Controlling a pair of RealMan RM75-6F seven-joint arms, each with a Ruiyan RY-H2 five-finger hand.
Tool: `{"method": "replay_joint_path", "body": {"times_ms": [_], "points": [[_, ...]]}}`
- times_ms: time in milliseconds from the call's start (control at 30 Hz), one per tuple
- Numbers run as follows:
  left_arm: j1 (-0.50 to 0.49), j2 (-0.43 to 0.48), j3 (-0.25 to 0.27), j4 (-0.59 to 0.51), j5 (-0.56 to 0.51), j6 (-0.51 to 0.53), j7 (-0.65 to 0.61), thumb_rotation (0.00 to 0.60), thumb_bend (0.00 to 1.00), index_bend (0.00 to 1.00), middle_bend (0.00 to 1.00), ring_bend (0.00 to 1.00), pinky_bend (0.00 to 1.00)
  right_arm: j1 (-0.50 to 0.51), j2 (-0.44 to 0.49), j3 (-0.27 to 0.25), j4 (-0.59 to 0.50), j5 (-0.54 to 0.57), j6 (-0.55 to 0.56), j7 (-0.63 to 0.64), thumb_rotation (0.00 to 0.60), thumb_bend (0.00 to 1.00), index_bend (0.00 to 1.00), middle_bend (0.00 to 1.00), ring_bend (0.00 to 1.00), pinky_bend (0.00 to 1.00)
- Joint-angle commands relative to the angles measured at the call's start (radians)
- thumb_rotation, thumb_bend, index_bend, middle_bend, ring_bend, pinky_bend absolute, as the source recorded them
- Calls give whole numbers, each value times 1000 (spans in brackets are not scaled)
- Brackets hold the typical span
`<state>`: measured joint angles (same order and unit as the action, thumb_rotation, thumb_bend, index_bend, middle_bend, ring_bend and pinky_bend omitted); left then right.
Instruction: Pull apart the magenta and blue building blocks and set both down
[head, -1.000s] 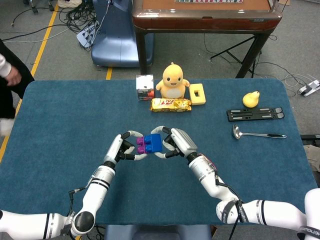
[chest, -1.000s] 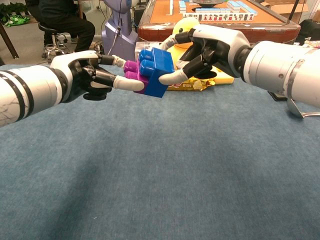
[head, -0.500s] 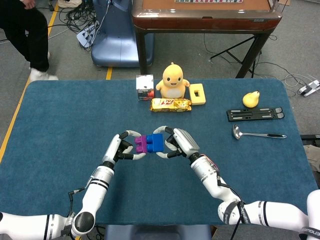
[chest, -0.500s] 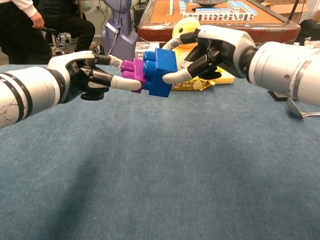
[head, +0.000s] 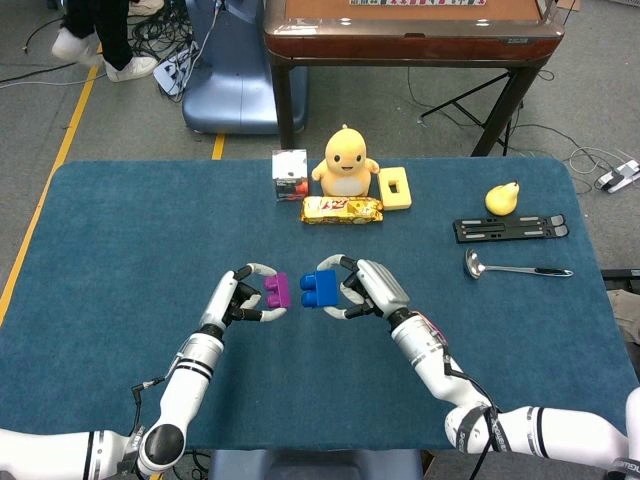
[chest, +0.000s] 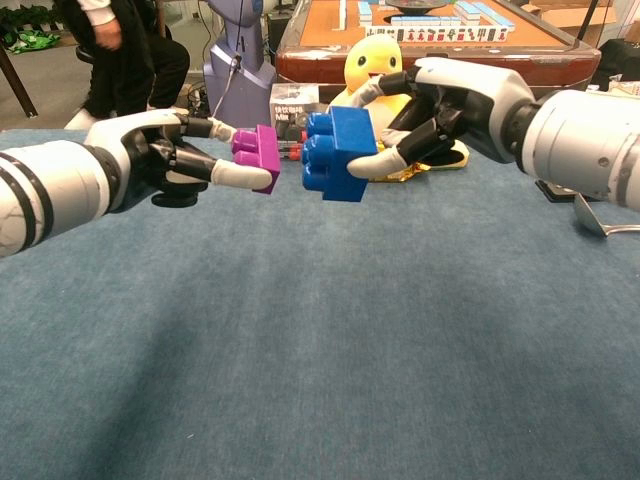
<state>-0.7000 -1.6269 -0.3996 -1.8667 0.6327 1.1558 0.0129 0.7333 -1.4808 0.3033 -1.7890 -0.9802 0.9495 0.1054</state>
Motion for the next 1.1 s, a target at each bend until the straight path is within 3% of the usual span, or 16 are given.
{"method": "replay_joint_path", "body": {"times_ms": [33,267,767,1100], "points": [[7,7,11,1,1,-7,5,600,0,533,1000,1000,1000,-7,10,-7,-3,3,1,-6,600,307,553,1000,1000,1000],[18,37,47,5,9,-40,30,600,0,528,1000,1000,1000,-13,30,-32,11,27,-17,-34,600,306,553,1000,1000,1000],[-25,67,168,43,58,-101,208,600,0,486,1000,1000,1000,16,45,-94,66,120,-88,-150,600,306,553,1000,1000,1000],[-77,58,219,64,-2,-132,341,600,0,453,1000,1000,1000,36,25,-115,105,170,-118,-190,600,302,553,1000,1000,1000]]}}
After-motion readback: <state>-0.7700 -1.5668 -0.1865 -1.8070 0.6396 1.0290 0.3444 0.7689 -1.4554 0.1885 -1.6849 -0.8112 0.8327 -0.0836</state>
